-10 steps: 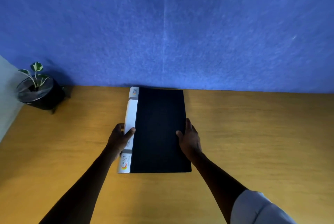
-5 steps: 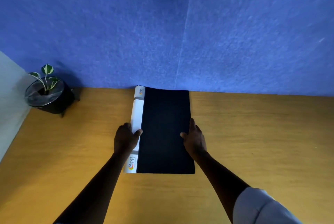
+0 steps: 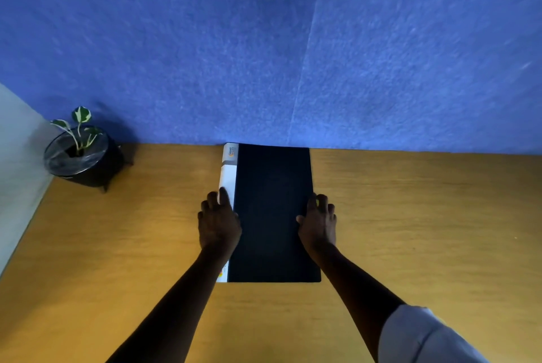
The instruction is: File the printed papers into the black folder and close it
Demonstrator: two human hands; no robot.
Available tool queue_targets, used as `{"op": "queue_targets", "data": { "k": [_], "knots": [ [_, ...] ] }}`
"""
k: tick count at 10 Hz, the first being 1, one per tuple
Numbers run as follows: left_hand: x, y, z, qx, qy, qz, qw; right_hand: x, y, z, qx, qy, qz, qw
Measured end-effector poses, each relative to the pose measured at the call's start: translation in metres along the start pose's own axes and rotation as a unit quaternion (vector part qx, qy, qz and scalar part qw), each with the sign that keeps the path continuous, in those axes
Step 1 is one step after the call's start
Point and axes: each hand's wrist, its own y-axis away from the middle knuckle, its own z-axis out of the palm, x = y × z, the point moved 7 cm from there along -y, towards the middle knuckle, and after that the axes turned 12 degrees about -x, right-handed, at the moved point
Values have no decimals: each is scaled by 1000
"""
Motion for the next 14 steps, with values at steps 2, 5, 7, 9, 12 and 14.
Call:
{"op": "queue_targets", "data": {
  "k": [2, 5, 7, 9, 12, 14],
  "knots": [
    [36, 0, 34, -47, -5, 138, 989, -17, 0, 22, -21, -5, -85, 996],
    [32, 2, 63, -63, -76, 159, 982, -10, 0, 52, -45, -3, -87, 995],
    [32, 3, 67, -54, -66, 148, 985, -9, -1, 57, -30, 40, -93, 994],
    [34, 5, 68, -34, -71, 145, 986, -7, -1, 58, -25, 57, -89, 994],
    [35, 8, 66, -6, -85, 154, 984, -5, -1, 60, -42, 74, -83, 993],
    [52, 14, 43, -23, -71, 143, 987, -12, 0, 33, -80, 29, -106, 991]
  ]
}}
